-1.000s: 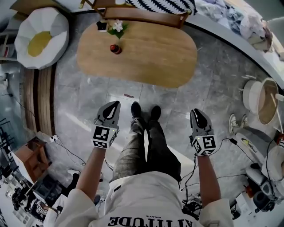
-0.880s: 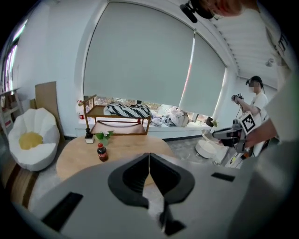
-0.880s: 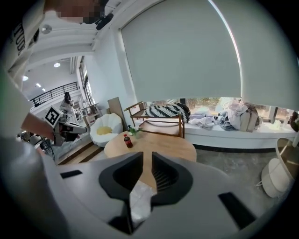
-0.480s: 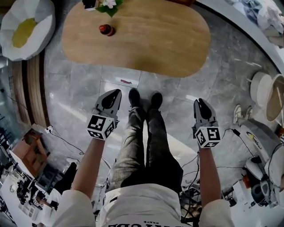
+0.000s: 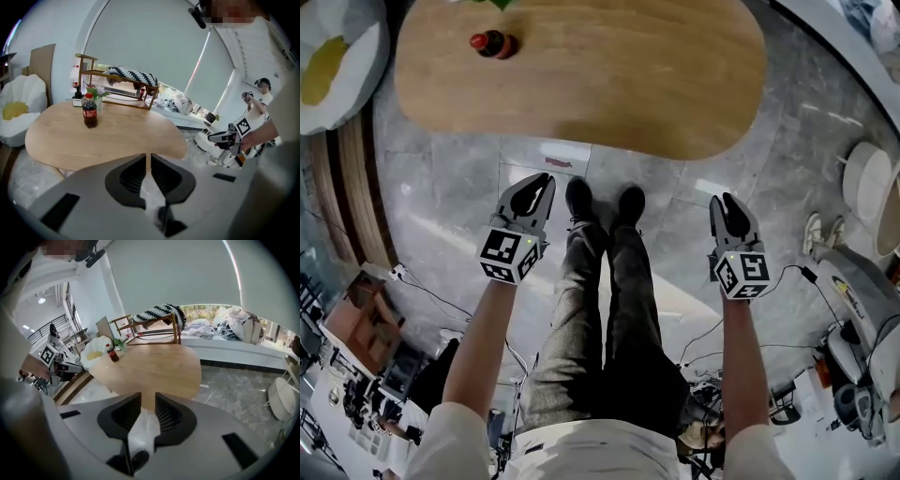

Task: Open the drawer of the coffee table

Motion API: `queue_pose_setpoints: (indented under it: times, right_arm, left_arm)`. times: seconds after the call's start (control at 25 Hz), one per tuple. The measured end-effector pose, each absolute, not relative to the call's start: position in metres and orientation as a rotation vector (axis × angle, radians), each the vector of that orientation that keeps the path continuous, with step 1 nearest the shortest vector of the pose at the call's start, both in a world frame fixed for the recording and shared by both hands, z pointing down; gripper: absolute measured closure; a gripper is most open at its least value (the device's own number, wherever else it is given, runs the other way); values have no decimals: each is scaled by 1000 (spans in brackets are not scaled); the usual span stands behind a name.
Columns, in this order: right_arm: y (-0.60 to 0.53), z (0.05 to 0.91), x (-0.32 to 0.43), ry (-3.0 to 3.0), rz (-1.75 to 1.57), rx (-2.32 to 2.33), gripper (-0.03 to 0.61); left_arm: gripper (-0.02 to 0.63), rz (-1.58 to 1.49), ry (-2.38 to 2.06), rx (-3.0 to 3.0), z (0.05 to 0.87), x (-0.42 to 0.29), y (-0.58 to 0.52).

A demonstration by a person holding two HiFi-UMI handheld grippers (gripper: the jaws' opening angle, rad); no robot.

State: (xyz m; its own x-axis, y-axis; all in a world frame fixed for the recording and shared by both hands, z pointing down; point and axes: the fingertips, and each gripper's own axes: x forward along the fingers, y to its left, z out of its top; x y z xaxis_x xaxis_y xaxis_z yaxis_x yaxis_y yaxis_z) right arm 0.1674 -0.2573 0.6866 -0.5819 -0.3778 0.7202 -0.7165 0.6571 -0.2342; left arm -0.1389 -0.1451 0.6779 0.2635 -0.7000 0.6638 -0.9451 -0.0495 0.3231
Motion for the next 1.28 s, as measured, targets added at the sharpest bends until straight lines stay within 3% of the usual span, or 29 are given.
queue_pose_setpoints:
  times: [0.08, 0.24, 0.64, 1.28]
  right_arm:
    - [-256, 708, 167, -2216, 689, 824, 465]
    - [-254, 747, 162, -2201, 690, 774, 445]
    - [-256, 839, 169, -2149, 685, 731, 408]
    - [-268, 898, 161, -2167, 617, 735, 257]
  left_arm:
    - [588, 442, -1491, 1807, 698, -140, -145]
    - [522, 462, -1480, 1805, 735, -144, -145]
    - [495, 500, -1468, 1772, 825, -149, -141]
    - [270, 603, -1613, 1806, 891, -183, -176]
